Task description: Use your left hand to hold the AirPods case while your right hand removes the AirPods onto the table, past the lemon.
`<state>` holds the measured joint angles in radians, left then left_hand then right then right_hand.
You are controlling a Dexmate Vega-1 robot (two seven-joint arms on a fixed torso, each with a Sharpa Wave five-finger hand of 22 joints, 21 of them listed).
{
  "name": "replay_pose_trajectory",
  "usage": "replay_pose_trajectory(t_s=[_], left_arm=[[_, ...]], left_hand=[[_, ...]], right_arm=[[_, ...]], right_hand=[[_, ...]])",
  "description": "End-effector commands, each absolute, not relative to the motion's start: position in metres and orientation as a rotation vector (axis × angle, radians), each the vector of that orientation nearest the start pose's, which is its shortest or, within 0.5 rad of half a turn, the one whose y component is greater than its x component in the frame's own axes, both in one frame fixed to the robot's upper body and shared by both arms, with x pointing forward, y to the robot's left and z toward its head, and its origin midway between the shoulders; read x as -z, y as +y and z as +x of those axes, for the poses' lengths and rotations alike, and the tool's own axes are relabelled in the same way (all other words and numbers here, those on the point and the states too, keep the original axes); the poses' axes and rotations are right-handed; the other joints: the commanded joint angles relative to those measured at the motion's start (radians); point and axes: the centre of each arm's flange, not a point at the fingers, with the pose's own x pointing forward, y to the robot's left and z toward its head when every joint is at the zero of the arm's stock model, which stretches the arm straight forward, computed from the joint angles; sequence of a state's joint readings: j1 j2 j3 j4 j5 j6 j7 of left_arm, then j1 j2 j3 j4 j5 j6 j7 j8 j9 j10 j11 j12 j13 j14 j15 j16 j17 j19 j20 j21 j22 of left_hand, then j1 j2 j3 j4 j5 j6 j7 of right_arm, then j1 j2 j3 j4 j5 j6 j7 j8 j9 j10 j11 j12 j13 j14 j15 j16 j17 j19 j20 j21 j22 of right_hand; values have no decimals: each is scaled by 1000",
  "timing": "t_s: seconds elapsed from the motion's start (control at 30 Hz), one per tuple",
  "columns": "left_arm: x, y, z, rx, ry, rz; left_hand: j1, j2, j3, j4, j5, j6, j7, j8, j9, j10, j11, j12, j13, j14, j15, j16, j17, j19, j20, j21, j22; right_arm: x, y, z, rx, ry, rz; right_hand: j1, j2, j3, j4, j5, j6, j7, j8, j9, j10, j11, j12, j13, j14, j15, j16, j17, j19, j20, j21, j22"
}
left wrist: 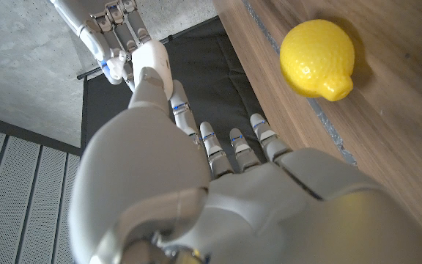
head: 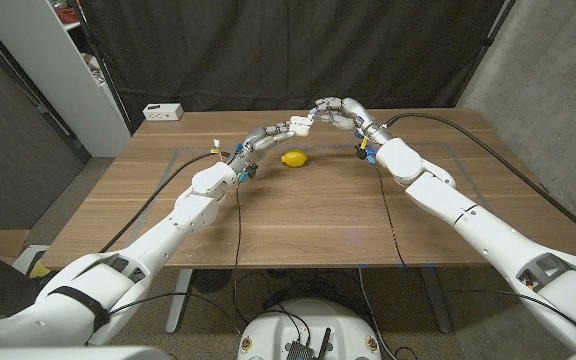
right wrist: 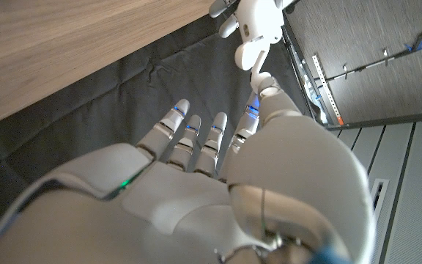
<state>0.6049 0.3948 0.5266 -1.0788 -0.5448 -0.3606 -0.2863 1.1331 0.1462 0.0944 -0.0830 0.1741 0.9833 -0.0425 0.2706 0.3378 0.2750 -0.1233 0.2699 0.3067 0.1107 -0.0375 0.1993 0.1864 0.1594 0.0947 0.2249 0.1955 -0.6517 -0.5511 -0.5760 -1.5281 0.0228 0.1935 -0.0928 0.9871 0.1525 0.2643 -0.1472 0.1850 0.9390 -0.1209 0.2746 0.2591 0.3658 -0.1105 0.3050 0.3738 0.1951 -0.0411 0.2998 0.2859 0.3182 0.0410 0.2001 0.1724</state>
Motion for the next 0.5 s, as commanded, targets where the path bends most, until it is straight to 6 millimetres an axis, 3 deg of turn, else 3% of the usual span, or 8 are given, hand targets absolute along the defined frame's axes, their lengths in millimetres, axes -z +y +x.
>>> replay_pose_trajectory(t_s=[0.03, 0.5], left_arm=[[-20, 193, 678, 517, -654, 161], [-23, 195, 677, 518, -656, 169]], left_hand=[[-1, 7, 24, -13, 5, 60, -52, 9, 132, -1, -1, -3, 2, -2, -40, 0, 1, 2, 1, 5, 0], [-4, 7, 28, -17, 5, 60, -49, 8, 133, 0, -2, -3, 2, -2, -41, 0, 0, 4, 0, 5, 0]], right_arm=[[-78, -183, 608, -281, -830, -474], [-50, -209, 616, -201, -715, -454]], right_hand=[[6, 3, -2, 4, 2, -4, -5, 5, 5, -6, 0, -4, 2, 5, -105, 4, 2, 9, 1, 3, 1], [7, 2, -3, 5, 1, -3, -3, 5, 8, -7, 3, -5, 4, 4, -103, 5, 2, 10, 2, 2, 1]])
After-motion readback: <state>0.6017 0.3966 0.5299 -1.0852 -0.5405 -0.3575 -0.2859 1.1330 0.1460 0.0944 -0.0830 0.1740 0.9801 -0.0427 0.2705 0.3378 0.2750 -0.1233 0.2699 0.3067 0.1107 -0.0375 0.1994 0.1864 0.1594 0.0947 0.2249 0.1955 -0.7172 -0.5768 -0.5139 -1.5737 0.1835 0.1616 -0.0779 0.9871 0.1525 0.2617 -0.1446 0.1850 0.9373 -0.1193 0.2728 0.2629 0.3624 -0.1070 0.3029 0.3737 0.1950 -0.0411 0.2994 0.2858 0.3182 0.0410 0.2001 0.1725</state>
